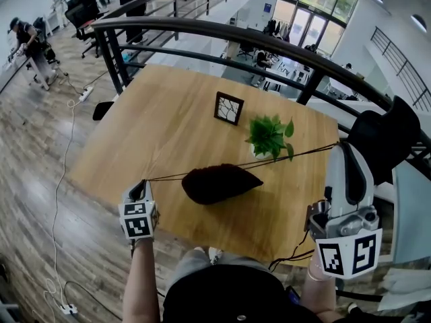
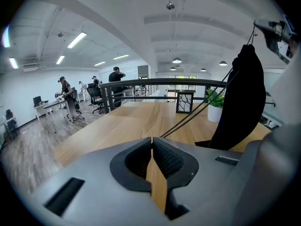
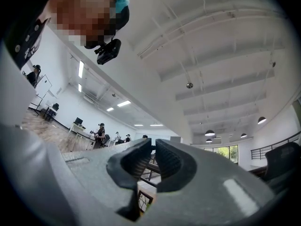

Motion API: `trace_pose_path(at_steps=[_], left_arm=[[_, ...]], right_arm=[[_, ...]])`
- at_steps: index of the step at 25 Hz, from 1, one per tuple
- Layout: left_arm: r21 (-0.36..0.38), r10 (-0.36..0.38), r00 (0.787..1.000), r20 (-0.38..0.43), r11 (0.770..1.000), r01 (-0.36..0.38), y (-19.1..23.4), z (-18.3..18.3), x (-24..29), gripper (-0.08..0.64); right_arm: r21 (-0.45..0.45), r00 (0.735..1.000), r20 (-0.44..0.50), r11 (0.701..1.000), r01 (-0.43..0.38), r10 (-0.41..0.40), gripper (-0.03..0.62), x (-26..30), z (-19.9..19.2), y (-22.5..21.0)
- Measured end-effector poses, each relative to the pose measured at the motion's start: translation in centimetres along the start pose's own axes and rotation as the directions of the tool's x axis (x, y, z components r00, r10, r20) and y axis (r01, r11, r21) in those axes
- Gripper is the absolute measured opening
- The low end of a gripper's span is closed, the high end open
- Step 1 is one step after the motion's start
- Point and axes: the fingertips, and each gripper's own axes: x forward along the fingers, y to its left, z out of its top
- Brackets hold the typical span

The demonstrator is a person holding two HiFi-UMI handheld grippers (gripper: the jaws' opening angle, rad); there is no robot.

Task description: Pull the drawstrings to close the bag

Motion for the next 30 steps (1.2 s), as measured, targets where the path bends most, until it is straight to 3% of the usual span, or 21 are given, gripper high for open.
trace_pose_path(at_steps=[30], left_arm=[[-0.008, 0.038, 0.997, -0.063, 0.999, -0.038, 1.9, -2.1, 0.8, 0.02]], right_arm=[[0.005, 0.999, 0.019, 1.0, 0.027, -0.027, 0.021, -0.4, 0.4, -1.3]])
